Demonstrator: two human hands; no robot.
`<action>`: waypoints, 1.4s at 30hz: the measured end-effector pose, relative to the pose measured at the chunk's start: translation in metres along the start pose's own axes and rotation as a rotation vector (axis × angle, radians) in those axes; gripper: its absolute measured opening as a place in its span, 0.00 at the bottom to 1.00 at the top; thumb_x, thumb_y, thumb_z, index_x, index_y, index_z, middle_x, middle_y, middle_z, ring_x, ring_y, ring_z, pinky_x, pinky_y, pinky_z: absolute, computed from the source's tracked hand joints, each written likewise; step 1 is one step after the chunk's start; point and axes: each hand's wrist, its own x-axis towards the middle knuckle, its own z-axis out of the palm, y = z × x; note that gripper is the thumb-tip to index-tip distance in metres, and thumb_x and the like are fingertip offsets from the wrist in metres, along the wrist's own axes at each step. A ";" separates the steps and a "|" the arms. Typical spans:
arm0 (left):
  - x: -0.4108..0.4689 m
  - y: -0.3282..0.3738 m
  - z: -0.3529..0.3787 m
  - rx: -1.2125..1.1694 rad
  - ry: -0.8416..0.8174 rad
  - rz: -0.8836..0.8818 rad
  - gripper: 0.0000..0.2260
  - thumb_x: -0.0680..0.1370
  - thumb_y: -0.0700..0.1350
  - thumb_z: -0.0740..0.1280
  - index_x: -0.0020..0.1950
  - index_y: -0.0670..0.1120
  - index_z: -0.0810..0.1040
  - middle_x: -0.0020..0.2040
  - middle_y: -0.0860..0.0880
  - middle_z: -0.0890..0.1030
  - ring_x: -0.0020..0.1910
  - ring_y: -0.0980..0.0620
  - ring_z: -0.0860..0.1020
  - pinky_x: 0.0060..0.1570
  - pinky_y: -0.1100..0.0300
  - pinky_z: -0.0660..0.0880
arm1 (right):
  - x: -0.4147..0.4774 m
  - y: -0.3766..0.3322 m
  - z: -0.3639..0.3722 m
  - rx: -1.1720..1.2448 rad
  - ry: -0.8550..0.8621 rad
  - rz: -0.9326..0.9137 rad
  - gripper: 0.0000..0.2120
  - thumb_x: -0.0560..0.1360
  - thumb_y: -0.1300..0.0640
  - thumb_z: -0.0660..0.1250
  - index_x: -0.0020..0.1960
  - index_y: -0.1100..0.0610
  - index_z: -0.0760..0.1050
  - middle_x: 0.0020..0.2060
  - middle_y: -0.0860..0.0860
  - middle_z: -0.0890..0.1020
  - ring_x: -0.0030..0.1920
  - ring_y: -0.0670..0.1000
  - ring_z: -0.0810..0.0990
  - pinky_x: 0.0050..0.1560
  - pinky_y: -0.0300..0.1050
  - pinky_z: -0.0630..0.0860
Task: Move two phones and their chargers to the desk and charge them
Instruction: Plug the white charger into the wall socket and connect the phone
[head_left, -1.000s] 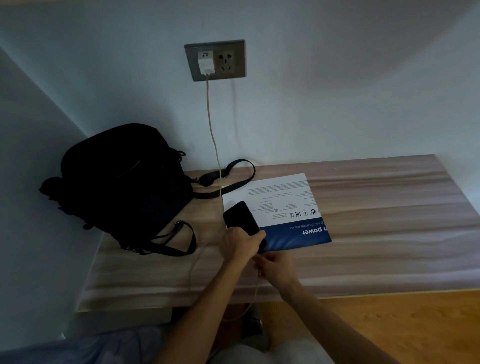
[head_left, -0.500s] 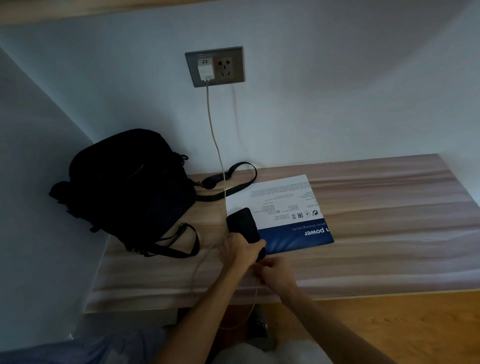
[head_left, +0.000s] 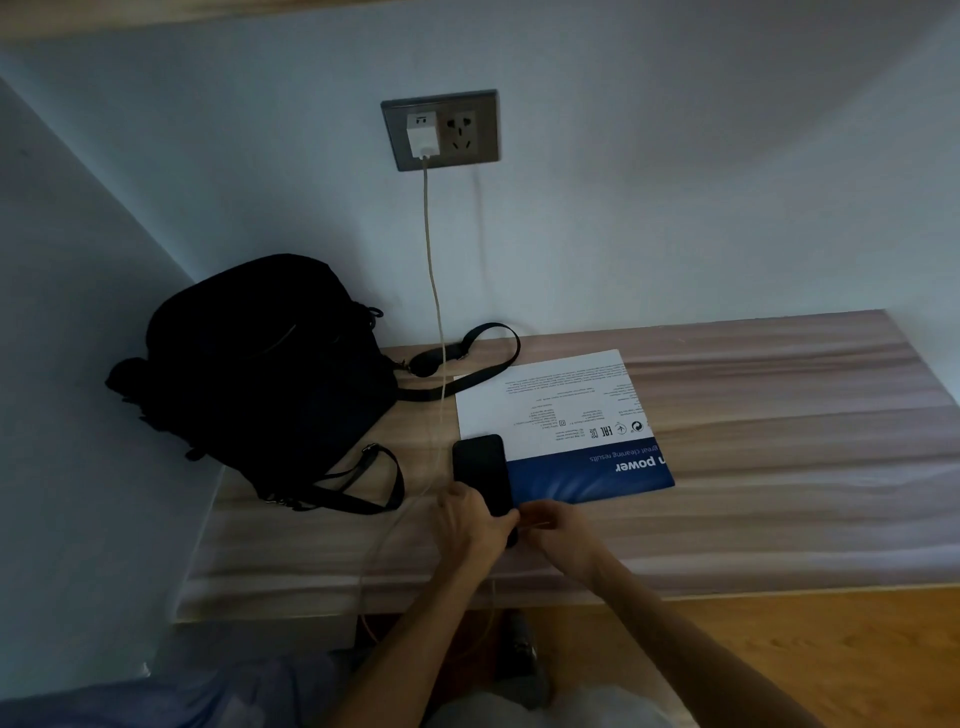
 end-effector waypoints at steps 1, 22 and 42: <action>0.000 -0.001 0.002 0.018 0.007 0.005 0.35 0.71 0.62 0.74 0.66 0.39 0.70 0.61 0.41 0.77 0.59 0.45 0.78 0.56 0.54 0.78 | 0.002 0.000 0.000 -0.029 -0.007 0.003 0.16 0.77 0.63 0.67 0.65 0.59 0.76 0.58 0.54 0.83 0.59 0.50 0.80 0.62 0.45 0.75; 0.001 -0.015 0.016 0.043 0.006 -0.082 0.40 0.70 0.60 0.74 0.72 0.42 0.61 0.69 0.39 0.70 0.67 0.42 0.71 0.62 0.53 0.70 | 0.021 -0.011 0.014 -0.163 -0.024 0.023 0.17 0.70 0.68 0.64 0.56 0.62 0.82 0.51 0.56 0.85 0.52 0.54 0.82 0.50 0.43 0.76; -0.007 -0.028 -0.074 -0.902 0.050 -0.098 0.04 0.80 0.51 0.67 0.51 0.53 0.79 0.48 0.53 0.82 0.42 0.61 0.78 0.38 0.62 0.71 | -0.022 -0.082 -0.031 0.421 0.165 -0.092 0.17 0.79 0.53 0.66 0.66 0.57 0.76 0.60 0.51 0.81 0.61 0.46 0.78 0.66 0.46 0.73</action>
